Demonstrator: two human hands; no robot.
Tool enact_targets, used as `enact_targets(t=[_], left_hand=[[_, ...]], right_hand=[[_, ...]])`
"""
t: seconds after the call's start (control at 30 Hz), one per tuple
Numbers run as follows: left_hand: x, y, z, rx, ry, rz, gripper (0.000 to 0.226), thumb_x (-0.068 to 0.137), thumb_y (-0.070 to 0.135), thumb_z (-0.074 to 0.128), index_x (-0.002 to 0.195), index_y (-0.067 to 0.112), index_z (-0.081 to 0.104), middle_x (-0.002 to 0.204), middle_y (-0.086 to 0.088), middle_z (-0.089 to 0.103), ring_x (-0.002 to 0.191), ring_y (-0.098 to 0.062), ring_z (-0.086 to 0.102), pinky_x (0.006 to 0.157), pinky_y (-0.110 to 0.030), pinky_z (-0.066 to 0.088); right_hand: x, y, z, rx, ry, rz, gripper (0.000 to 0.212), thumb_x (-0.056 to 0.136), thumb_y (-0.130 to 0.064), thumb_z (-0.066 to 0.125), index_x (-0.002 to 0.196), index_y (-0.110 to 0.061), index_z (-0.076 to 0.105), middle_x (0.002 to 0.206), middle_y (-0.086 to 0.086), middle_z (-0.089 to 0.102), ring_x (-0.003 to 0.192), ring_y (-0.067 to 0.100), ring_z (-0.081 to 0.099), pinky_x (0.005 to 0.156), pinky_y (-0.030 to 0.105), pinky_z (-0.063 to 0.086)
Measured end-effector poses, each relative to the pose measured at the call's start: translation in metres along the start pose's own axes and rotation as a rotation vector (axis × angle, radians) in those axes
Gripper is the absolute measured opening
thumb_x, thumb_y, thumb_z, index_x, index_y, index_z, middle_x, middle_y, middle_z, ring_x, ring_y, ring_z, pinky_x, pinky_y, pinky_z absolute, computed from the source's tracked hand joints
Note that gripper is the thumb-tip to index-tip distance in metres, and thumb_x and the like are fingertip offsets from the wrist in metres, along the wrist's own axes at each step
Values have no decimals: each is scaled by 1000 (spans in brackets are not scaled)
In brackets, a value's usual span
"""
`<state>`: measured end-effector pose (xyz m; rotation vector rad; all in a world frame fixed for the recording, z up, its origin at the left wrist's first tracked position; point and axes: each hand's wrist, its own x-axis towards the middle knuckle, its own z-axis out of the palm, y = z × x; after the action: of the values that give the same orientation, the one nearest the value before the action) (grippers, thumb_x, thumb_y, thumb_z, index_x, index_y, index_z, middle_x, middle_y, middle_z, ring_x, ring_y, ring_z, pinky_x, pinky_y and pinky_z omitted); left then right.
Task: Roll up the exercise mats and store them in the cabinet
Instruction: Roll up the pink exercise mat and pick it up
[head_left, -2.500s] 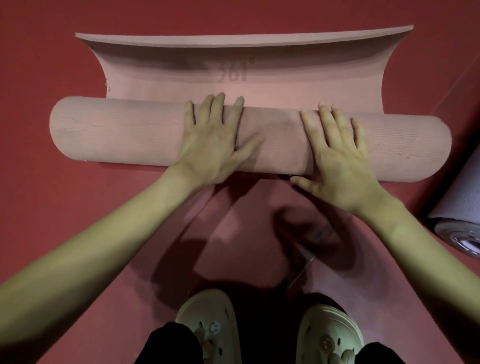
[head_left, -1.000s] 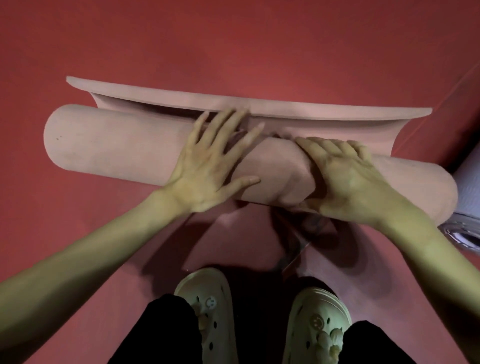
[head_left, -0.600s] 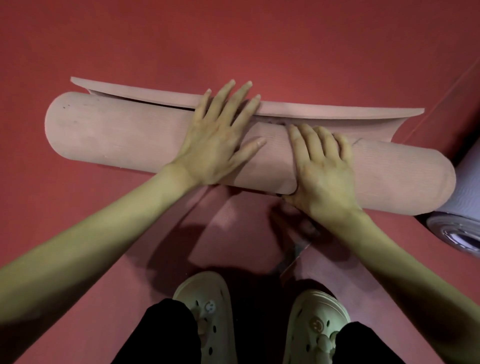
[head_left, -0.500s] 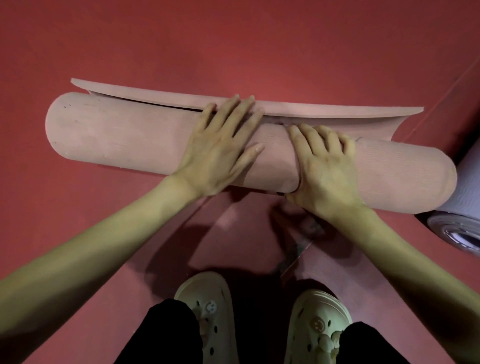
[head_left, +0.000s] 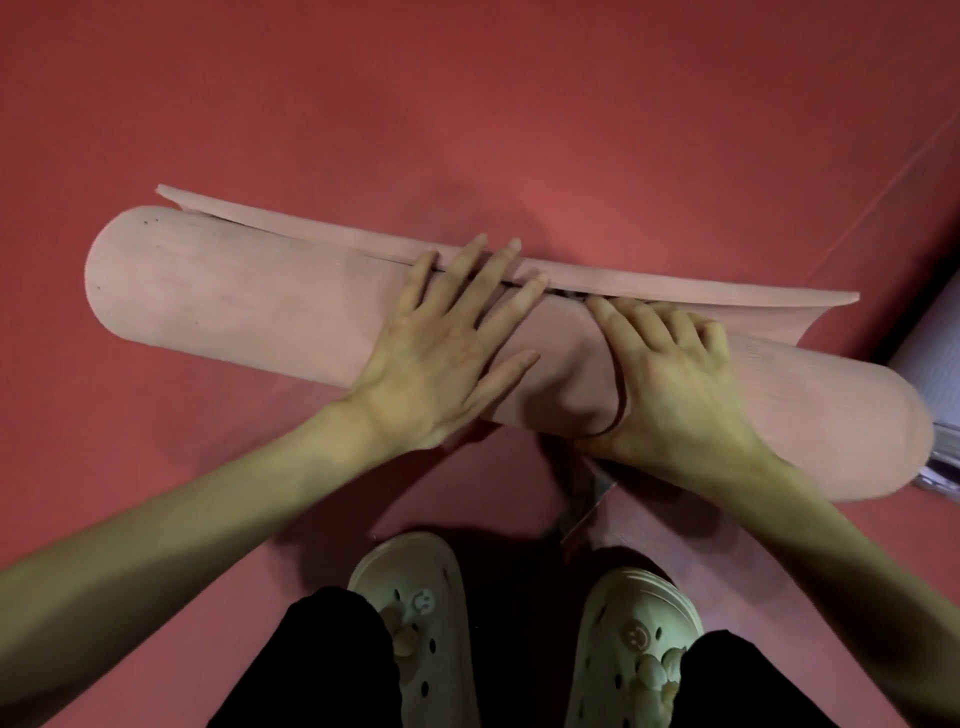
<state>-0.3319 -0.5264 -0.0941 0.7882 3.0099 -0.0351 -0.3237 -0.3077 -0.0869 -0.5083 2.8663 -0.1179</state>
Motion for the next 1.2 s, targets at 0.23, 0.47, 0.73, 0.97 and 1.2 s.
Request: enact_targets(t=[0.23, 0.47, 0.73, 0.97, 1.2], left_hand=[[41, -12, 2, -24, 20, -54, 60, 100, 51, 23, 151, 21, 30, 156, -14, 29, 145, -32, 25, 117, -55, 17], [78, -28, -4, -129, -174, -113, 81, 86, 64, 6, 150, 20, 29, 153, -9, 35, 143, -27, 27, 118, -51, 14], [87, -31, -1, -104, -145, -90, 86, 81, 65, 3, 142, 18, 44, 131, -10, 58, 122, -30, 49, 106, -44, 30], [89, -33, 5, -104, -101, -24, 78, 88, 61, 6, 141, 18, 44, 127, -11, 61, 120, -31, 51, 105, -46, 31], [99, -36, 6, -153, -65, 47, 70, 90, 58, 13, 137, 18, 46, 114, -13, 65, 109, -32, 58, 99, -44, 35]], right_hand=[[-15, 8, 3, 256, 226, 1, 87, 69, -55, 68, 139, -8, 47, 140, 11, 47, 128, 32, 44, 107, 50, 31], [-12, 11, 7, 289, 288, 81, 82, 77, -48, 61, 143, -5, 41, 148, 13, 40, 141, 27, 31, 116, 52, 18], [25, 74, -40, 114, -279, 189, 160, 24, -86, 66, 153, -29, -9, 162, 7, -5, 148, 22, -12, 119, 46, -9], [55, 82, -54, 128, -576, 111, 152, 33, -71, 82, 153, -35, -5, 161, 4, 9, 149, 21, -4, 117, 45, -11], [53, 81, -55, 131, -442, 52, 143, 36, -70, 82, 152, -26, 12, 138, 8, 43, 136, 30, 33, 119, 43, 14]])
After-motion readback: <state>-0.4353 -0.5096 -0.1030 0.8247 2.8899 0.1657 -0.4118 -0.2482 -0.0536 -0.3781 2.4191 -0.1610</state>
